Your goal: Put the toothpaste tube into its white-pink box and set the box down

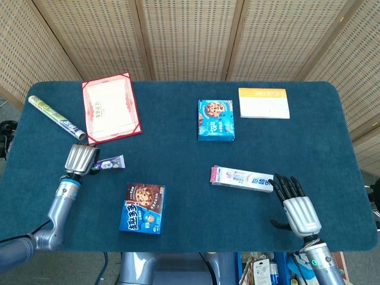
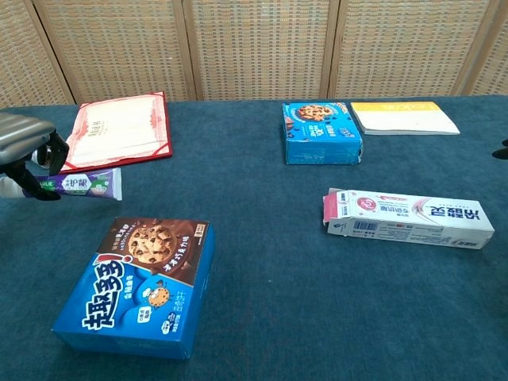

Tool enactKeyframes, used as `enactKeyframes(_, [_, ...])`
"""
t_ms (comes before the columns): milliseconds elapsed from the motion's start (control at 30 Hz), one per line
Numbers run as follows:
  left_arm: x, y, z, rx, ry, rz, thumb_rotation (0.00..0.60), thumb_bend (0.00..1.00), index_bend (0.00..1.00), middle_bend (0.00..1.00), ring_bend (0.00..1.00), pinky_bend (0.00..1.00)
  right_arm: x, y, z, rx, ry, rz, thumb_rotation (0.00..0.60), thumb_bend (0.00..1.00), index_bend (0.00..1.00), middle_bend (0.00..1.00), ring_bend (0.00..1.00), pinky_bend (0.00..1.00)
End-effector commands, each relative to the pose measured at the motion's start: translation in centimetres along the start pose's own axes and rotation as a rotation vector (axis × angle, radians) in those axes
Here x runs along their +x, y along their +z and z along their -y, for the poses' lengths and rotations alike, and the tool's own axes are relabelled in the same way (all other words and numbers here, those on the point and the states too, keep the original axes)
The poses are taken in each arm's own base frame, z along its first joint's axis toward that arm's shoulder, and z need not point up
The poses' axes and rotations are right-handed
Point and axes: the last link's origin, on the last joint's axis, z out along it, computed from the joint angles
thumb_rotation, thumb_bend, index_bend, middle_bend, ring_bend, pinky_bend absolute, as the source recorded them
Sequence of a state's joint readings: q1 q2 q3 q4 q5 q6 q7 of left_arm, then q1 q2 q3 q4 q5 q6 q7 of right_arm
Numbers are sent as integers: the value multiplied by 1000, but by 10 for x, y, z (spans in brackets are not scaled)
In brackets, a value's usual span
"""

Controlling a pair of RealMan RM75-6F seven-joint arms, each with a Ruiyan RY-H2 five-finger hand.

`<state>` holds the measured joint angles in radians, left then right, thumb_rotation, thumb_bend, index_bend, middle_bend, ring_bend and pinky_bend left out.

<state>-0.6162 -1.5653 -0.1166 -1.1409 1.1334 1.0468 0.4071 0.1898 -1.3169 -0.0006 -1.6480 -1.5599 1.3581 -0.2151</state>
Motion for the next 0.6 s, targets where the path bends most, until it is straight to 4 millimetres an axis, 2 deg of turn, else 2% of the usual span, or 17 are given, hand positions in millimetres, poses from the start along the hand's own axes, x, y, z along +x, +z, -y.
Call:
enactKeyframes(33, [7, -2, 3, -10, -27, -31, 600, 257, 807, 608, 473, 437, 0, 0, 0, 1, 2, -2, 600, 106, 0, 0, 0, 0])
enactKeyframes(267, [6, -3, 4, -24, -43, -45, 600, 340, 856, 653, 510, 459, 0, 0, 1, 2, 1, 0, 600, 106, 0, 0, 0, 0])
enactKeyframes(600, [11, -1, 7, -29, -40, -60, 600, 343, 860, 654, 510, 459, -2, 1, 1, 1, -2, 9, 600, 107, 0, 0, 0, 0])
